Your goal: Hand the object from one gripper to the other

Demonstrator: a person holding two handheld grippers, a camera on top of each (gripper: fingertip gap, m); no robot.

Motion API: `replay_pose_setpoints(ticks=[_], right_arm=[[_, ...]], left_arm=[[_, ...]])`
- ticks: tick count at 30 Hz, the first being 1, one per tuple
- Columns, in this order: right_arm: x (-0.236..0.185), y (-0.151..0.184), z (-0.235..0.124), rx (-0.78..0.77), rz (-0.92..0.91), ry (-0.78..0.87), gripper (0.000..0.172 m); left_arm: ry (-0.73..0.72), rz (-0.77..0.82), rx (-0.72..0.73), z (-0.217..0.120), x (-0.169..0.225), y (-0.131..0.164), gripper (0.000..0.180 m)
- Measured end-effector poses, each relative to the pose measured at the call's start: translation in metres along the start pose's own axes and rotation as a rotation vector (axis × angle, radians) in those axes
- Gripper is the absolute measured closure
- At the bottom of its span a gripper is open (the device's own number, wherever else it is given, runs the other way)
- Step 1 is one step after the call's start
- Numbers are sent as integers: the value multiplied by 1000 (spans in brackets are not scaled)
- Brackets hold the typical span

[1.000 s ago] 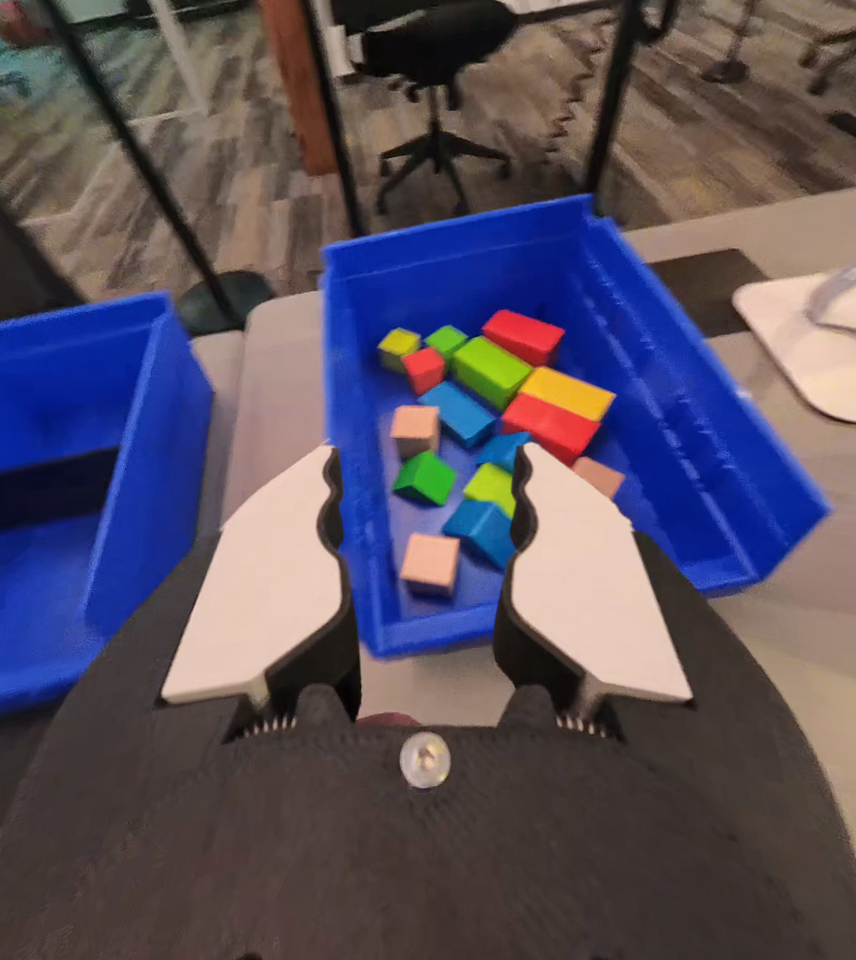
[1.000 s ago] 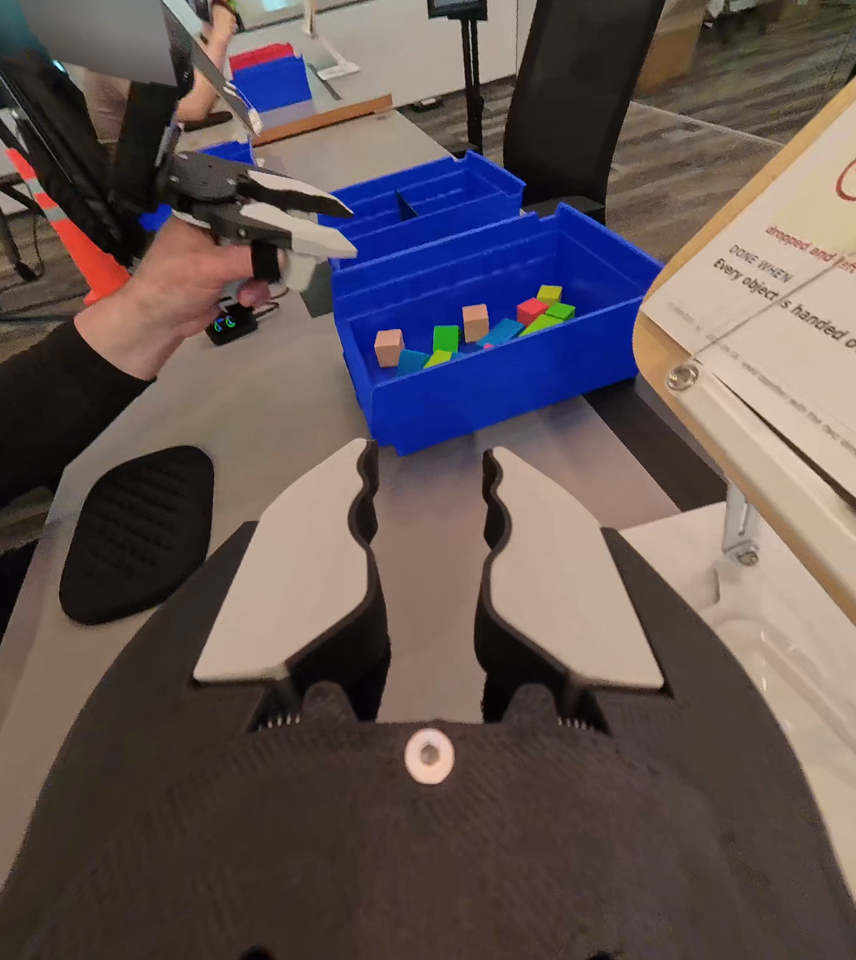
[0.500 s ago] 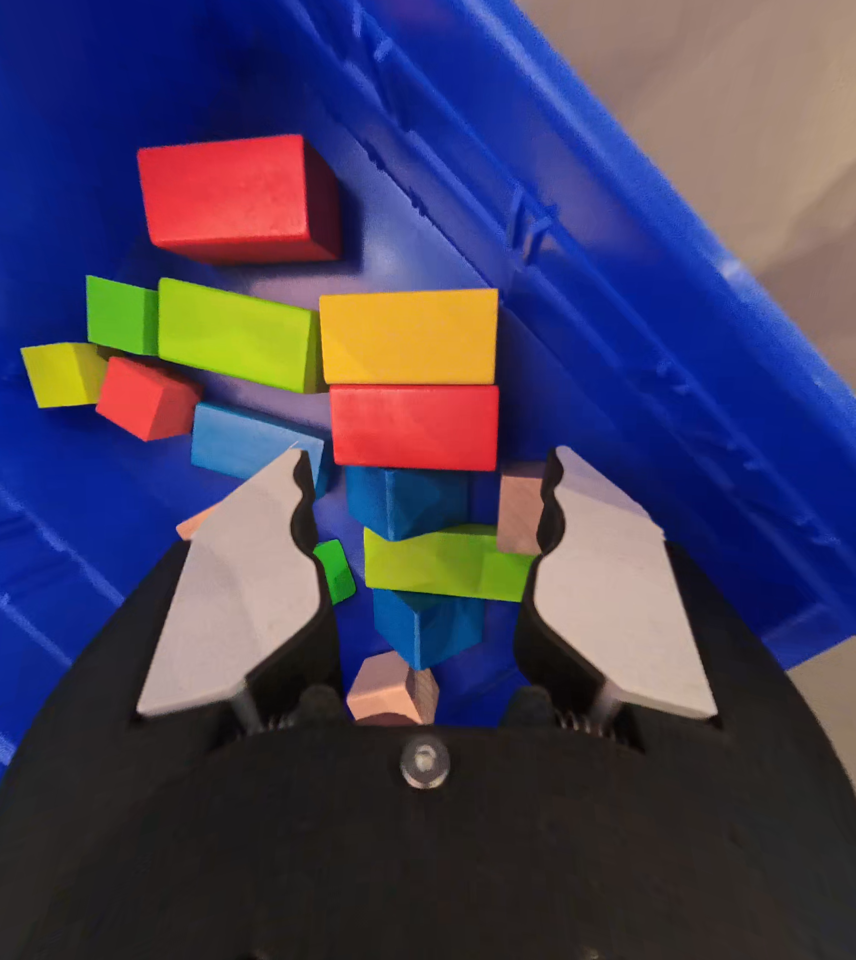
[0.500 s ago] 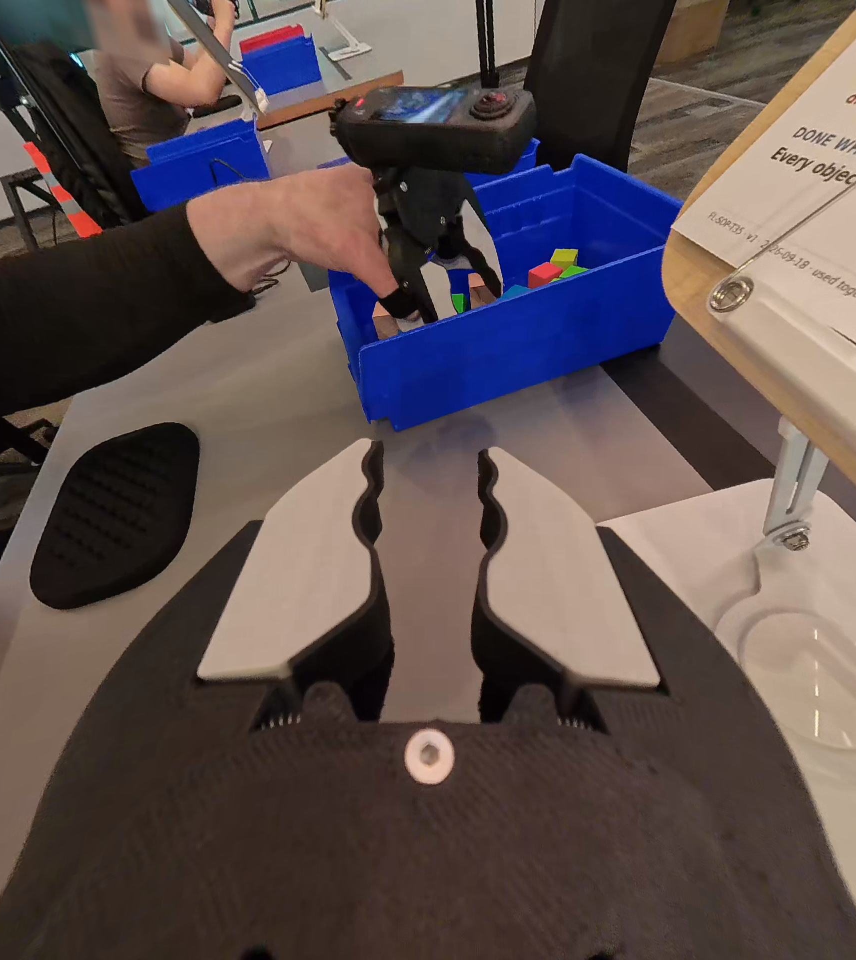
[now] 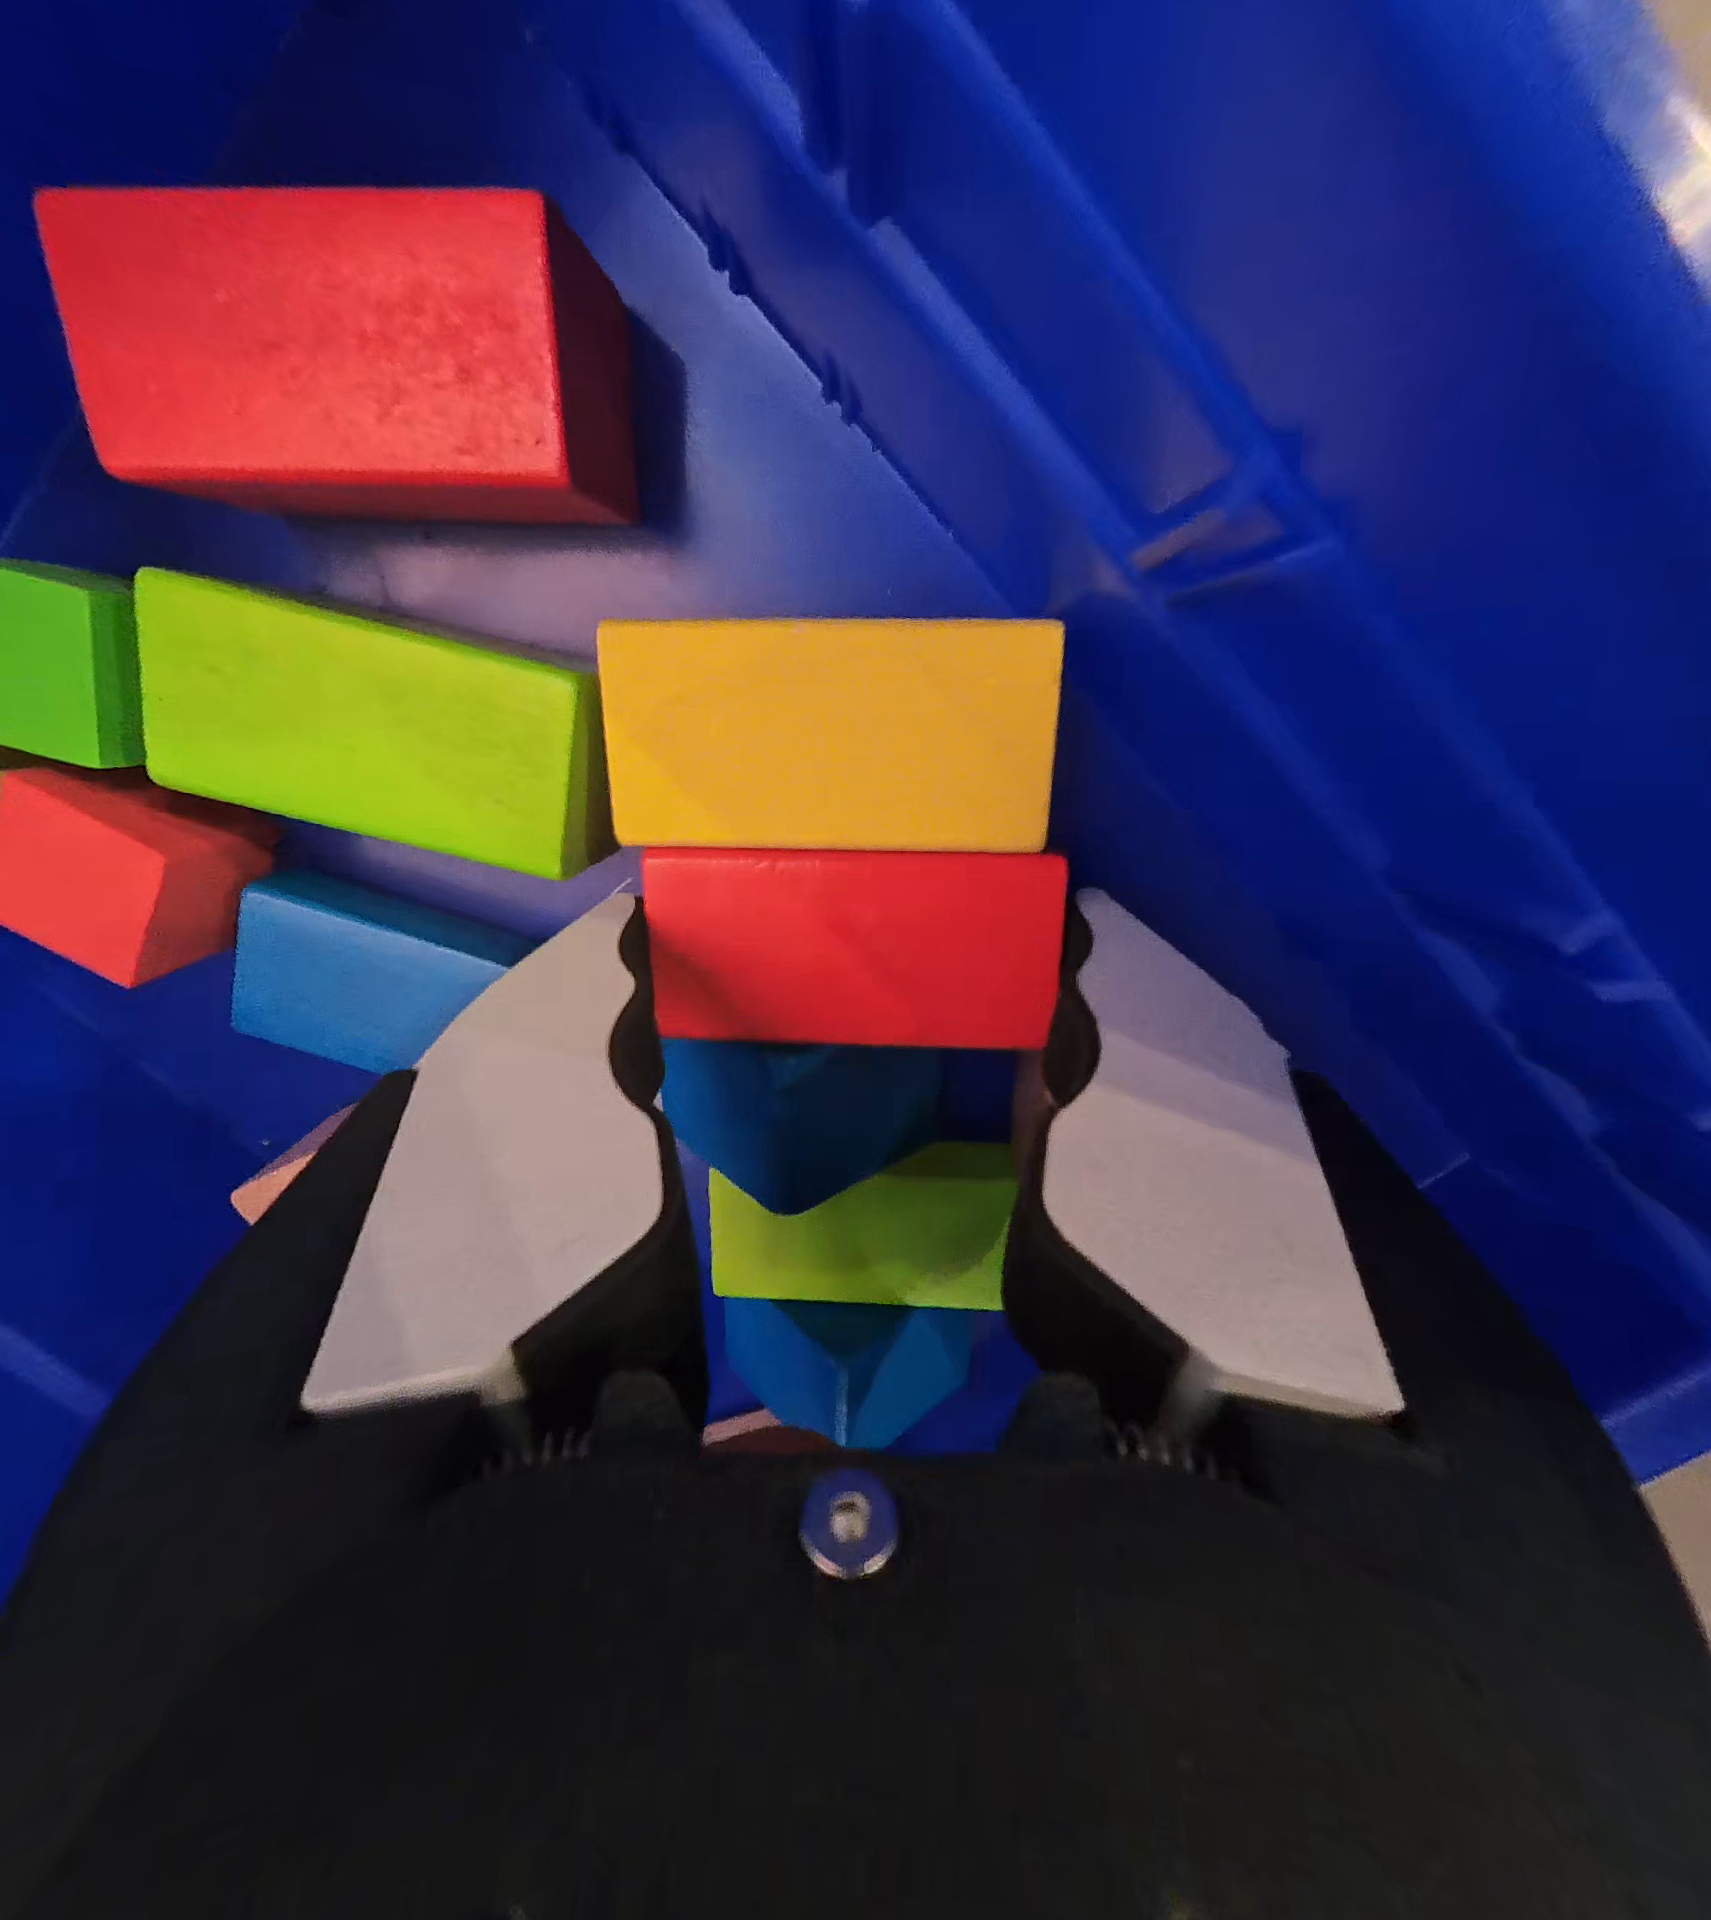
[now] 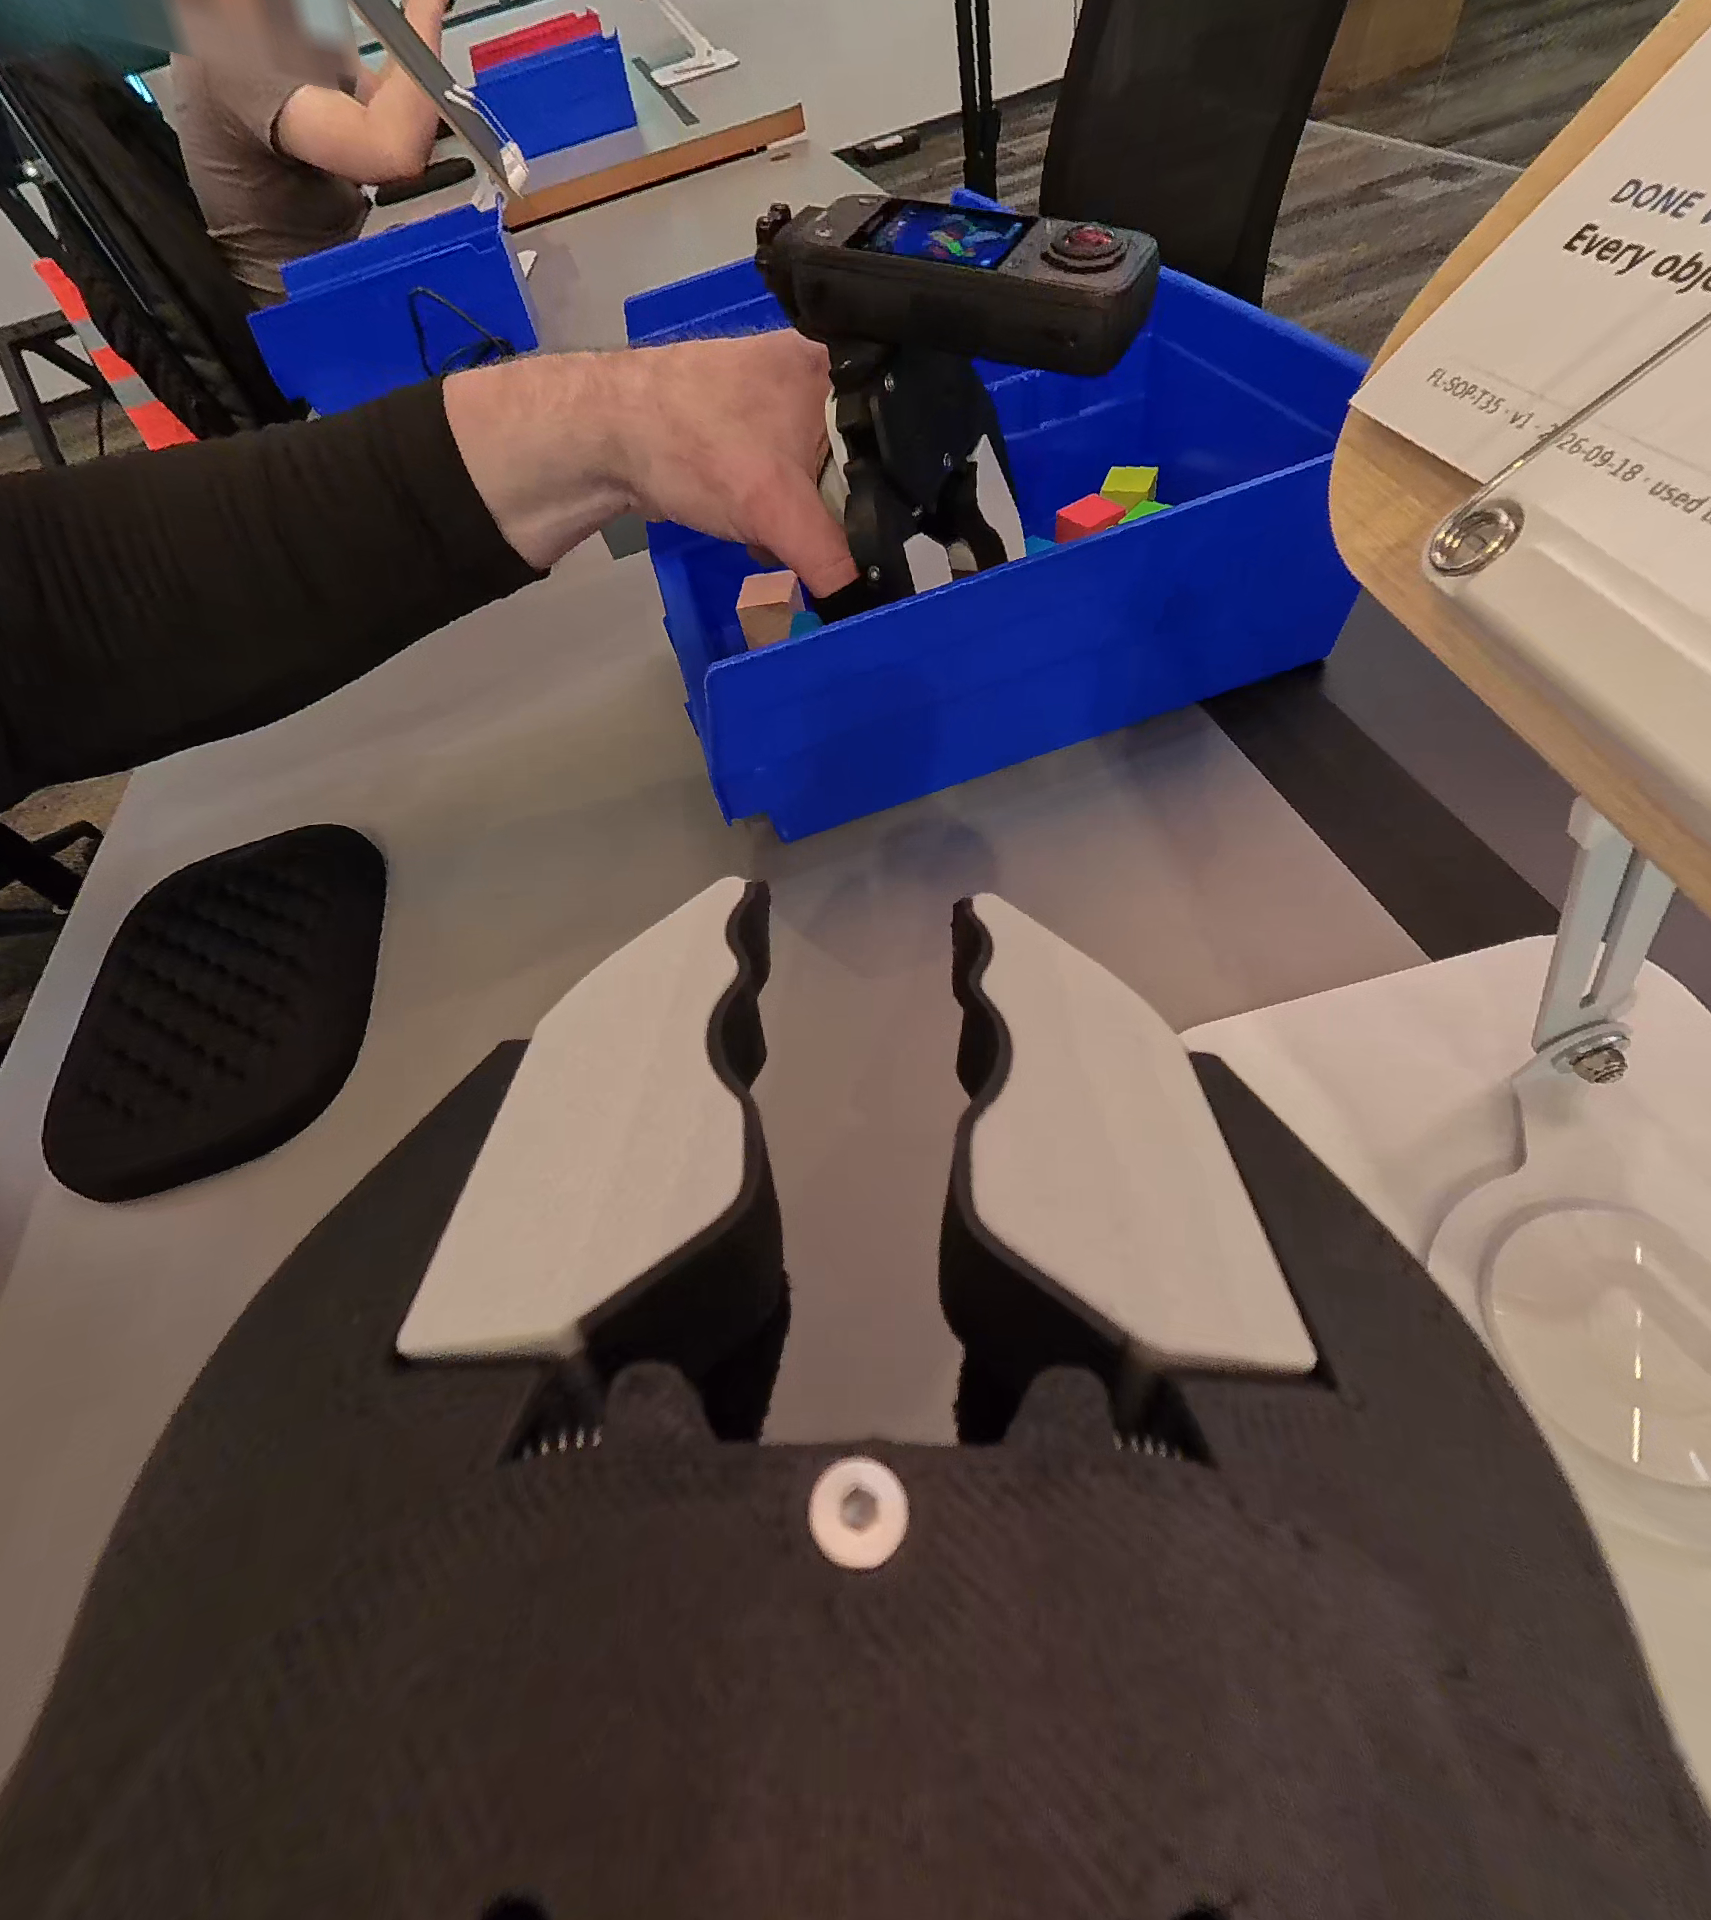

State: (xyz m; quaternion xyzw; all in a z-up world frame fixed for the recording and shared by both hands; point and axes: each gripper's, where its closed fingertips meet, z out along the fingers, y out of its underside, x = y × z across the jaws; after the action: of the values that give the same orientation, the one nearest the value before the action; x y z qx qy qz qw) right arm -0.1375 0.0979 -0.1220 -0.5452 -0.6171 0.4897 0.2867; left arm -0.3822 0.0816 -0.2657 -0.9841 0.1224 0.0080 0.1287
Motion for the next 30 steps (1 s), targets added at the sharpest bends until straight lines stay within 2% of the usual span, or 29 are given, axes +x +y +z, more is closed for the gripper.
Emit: replay_pose_setpoints(ticks=[7,12,17,20,24,27,30], right_arm=[[0,-3,-4,18,11,-8,140],[-2,-6,-5,39,41,-38,139],[-12,-15,-6,92,98,-111,136],[-27,-29,-9,158,173,-222,131],[-49,-47,-13,246,325,-425,120],[-65,-56,-17,292,414,-593,119],[-83,-63,-24,332,473,-772,117]], left_arm=[[-66,0,144,-16,-4,-5,108],[-155,4,298,-48,-4,-5,108],[-236,85,479,-89,13,-8,108],[-251,231,673,-132,55,-27,108],[-229,500,897,-186,144,-58,108],[-184,679,1018,-217,208,-73,108],[-157,810,1093,-235,254,-82,108]])
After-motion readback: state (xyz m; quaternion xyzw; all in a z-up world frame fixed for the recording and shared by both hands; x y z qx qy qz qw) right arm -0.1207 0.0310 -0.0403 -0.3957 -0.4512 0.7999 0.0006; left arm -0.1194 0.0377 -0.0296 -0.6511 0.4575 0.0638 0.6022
